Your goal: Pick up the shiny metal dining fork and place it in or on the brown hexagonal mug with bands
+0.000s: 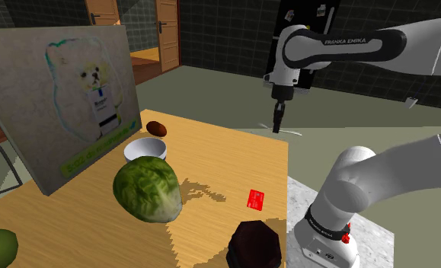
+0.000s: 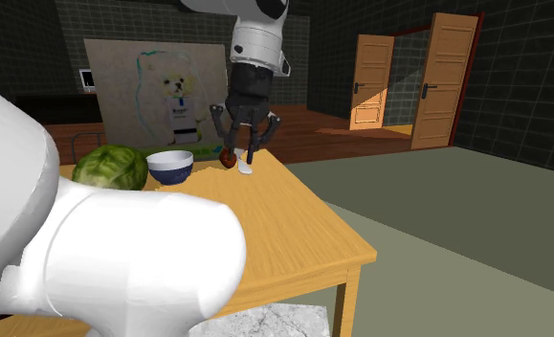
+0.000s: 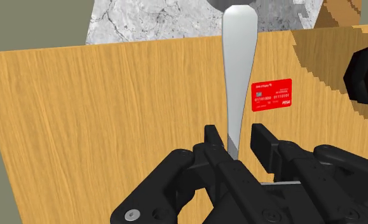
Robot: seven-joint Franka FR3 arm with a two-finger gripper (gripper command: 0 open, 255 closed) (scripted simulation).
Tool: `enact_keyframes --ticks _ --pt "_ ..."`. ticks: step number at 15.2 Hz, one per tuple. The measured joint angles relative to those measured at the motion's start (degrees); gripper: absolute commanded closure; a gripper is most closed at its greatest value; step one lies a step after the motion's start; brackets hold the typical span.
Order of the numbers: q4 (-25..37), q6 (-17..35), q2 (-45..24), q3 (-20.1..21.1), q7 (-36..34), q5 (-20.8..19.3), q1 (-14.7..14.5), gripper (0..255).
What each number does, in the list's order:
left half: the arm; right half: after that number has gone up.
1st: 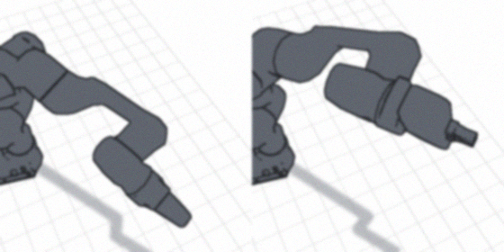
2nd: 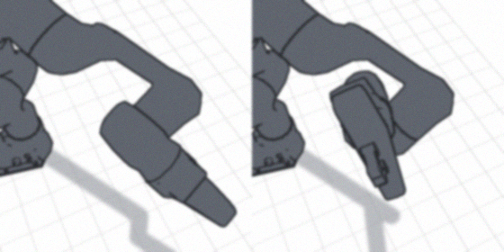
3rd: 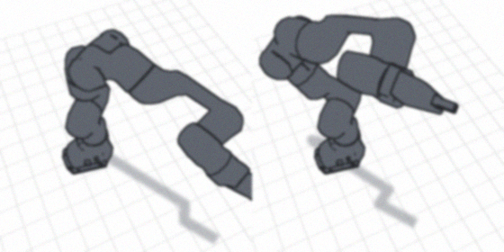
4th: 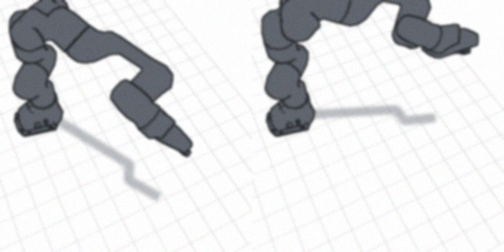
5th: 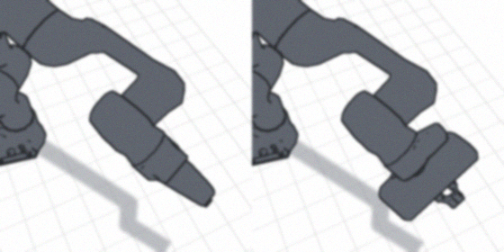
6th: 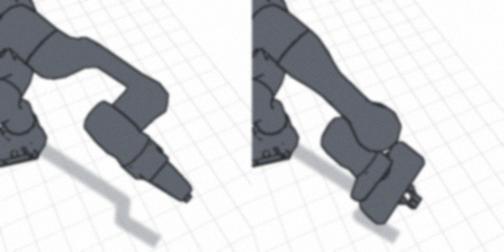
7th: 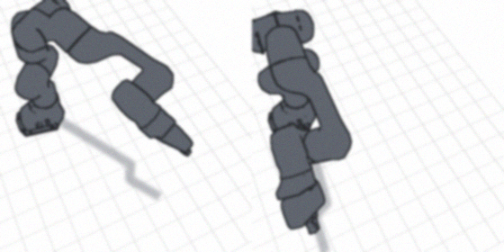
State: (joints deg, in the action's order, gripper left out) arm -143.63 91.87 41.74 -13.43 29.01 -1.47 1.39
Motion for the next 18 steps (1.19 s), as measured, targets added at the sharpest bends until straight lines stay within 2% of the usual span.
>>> enact_keyframes --ticks 8,12,18 --pt "-7.4 -2.9 11.3 10.1 -10.6 8.1 -3.8 255" --pt "-10.4 -3.3 15.7 15.7 -16.3 13.6 -6.7 255" --pt "-11.4 -3.1 18.4 24.7 -24.9 22.5 -11.5 255"
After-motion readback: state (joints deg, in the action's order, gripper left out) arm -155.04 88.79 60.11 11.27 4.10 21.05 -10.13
